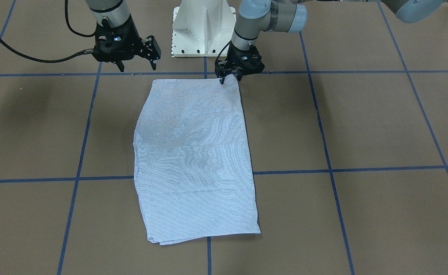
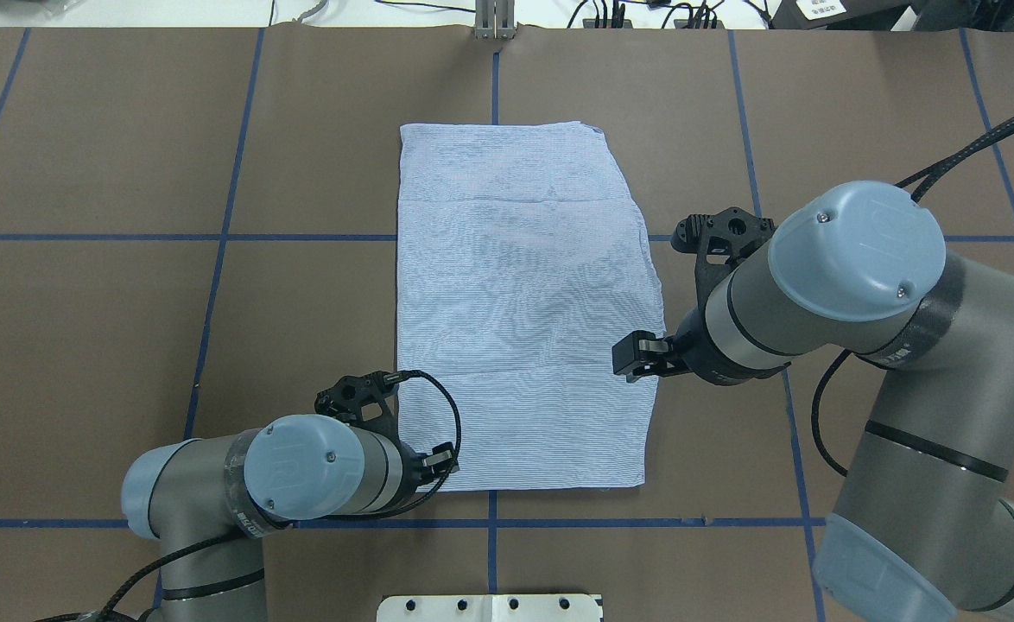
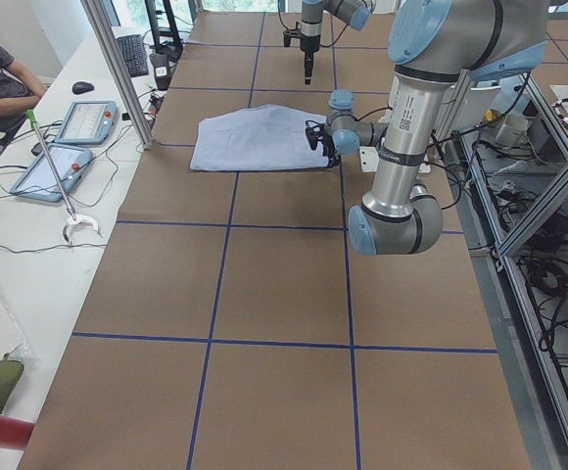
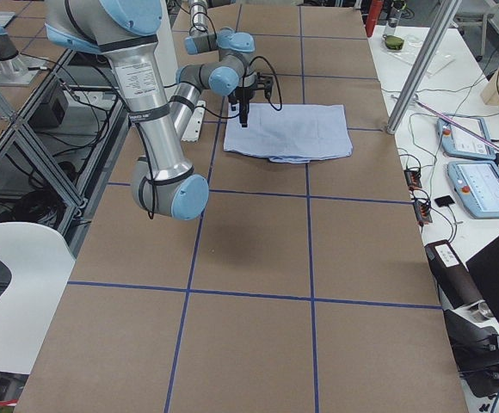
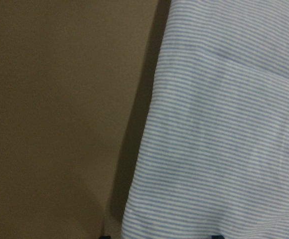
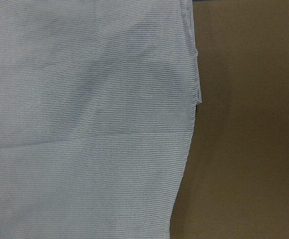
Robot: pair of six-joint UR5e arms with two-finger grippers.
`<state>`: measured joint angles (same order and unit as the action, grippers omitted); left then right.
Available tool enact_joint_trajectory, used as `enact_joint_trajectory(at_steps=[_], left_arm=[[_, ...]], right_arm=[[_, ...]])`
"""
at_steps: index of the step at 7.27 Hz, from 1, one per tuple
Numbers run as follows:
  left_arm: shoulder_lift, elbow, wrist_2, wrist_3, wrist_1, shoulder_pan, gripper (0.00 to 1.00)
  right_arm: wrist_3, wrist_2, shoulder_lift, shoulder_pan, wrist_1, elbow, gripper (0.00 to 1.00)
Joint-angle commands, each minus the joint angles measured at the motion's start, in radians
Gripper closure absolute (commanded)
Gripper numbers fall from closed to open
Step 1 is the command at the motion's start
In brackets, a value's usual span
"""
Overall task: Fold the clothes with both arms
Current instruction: 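Bring the left gripper to the shirt's near corner while the right gripper holds position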
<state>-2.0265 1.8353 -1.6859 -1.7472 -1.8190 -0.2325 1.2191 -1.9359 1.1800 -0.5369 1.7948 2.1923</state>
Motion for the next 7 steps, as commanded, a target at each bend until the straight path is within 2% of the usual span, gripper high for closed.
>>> enact_joint_trajectory(at_steps=[1, 4, 5, 6, 7], left_arm=[[0.0, -0.001, 0.0, 0.0, 0.001, -0.002, 0.46], [0.002, -0.002, 0.002, 0.0, 0.001, -0.005, 0.47], [0.002, -0.002, 0.002, 0.0, 0.003, -0.01, 0.52], [-0.001, 0.001, 0.002, 0.0, 0.027, -0.01, 0.68], [-0.001, 0.001, 0.002, 0.0, 0.029, -0.01, 0.88]], right_arm=[[-0.001, 0.0, 0.001, 0.0, 0.0, 0.0, 0.0], [-0.001, 0.0, 0.001, 0.0, 0.0, 0.0, 0.0], [-0.001, 0.0, 0.001, 0.0, 0.0, 0.0, 0.0], [-0.001, 0.0, 0.001, 0.0, 0.0, 0.0, 0.0], [-0.001, 0.0, 0.001, 0.0, 0.0, 0.0, 0.0]])
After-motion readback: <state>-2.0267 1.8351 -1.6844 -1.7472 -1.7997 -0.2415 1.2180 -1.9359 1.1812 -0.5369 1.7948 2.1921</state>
